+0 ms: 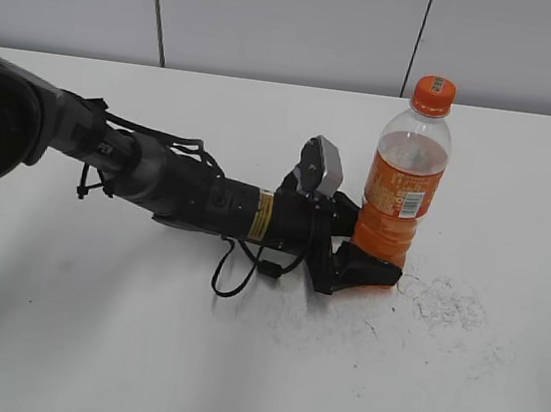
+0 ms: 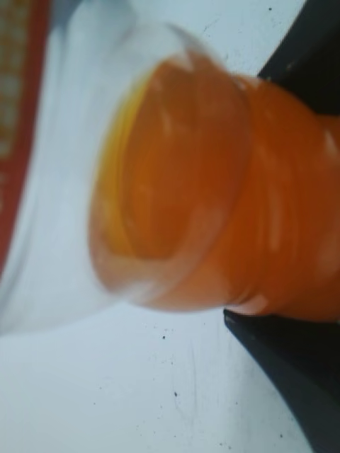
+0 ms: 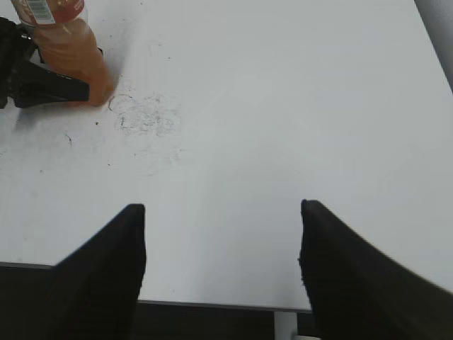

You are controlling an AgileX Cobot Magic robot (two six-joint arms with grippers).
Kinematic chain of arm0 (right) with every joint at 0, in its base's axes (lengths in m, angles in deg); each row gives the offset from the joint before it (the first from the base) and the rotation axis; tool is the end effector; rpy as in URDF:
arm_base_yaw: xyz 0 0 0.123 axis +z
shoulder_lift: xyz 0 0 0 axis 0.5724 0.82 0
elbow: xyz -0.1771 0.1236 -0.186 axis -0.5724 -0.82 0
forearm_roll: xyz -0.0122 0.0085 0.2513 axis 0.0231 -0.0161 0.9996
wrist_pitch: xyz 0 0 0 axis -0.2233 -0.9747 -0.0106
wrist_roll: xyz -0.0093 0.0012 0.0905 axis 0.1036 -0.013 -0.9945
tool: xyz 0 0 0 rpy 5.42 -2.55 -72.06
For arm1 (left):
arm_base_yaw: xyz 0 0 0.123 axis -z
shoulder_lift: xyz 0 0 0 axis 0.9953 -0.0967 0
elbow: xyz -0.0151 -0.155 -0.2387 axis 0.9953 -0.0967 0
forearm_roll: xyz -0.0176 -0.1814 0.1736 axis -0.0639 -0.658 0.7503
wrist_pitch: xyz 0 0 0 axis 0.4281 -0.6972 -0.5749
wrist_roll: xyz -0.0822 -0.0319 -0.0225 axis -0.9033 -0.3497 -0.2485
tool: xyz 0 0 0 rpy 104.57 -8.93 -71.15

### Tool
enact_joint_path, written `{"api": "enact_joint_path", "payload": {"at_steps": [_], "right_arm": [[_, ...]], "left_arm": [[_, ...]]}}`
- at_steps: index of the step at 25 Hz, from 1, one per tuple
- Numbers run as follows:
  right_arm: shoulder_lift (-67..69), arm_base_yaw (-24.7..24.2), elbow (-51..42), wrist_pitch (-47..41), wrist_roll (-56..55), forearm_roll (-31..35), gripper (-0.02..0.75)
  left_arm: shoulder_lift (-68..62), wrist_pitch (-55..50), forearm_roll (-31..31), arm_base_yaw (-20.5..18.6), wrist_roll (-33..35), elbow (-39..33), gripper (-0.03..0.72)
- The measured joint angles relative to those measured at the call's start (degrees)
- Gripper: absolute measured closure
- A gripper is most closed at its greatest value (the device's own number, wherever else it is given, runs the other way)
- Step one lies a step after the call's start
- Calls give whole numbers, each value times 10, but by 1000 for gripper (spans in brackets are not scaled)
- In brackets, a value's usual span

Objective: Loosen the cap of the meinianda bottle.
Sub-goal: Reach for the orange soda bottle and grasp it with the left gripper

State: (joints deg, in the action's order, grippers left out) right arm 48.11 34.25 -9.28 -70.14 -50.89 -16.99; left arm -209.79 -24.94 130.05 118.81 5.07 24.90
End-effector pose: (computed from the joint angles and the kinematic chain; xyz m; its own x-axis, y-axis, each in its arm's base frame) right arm -0.0017 0.0071 0.2599 -0.5156 -0.0947 -0.8516 -0.1075 0.9932 -0.0453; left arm 0.3468 -0.3258 0.0430 -0.0740 0.2328 -0.9697 0.9972 0.0124 -0.0731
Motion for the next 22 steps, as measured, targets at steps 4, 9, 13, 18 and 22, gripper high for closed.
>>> {"api": "enact_joint_path", "payload": {"at_steps": [4,9,13,18,22], "right_arm": [[54,0,10,43,-18,38,234],[207,0,35,158,-16,167,234],[315,0,80,185,46,277,234],[473,0,179,154,112,361,234],[595,1,279,91,117,368,234]], "left_arm": [[0,0,0,0,0,0,123],[0,0,0,0,0,0,123],[0,0,0,0,0,1,123],[0,0,0,0,0,1,123],[0,0,0,0,0,1,123]]}}
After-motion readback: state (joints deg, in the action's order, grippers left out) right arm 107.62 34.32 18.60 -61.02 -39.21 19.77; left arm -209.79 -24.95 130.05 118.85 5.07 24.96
